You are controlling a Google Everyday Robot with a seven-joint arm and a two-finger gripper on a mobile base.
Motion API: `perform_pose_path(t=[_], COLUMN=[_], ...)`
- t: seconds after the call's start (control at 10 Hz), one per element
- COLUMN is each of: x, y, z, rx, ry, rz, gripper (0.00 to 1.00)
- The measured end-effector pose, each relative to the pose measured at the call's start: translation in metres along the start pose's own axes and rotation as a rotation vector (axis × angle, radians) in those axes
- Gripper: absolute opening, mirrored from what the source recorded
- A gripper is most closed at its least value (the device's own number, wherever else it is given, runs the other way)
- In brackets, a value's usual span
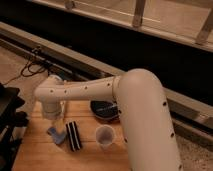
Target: Place the white sponge in the ceramic cup
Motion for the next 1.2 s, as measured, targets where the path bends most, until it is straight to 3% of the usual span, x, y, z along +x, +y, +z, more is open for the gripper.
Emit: perform_pose_path(t=[0.3,0.8,1.2], x=[-0.007,0.010,0.020], y=[0.010,0.030,0.023], z=[0.019,0.043,0.053], rx=[-0.017,-0.066,-0.052], ry=[-0.033,-0.062,-0.066], rz=[0.021,0.066,0.031], gripper=[0.76,0.76,0.76])
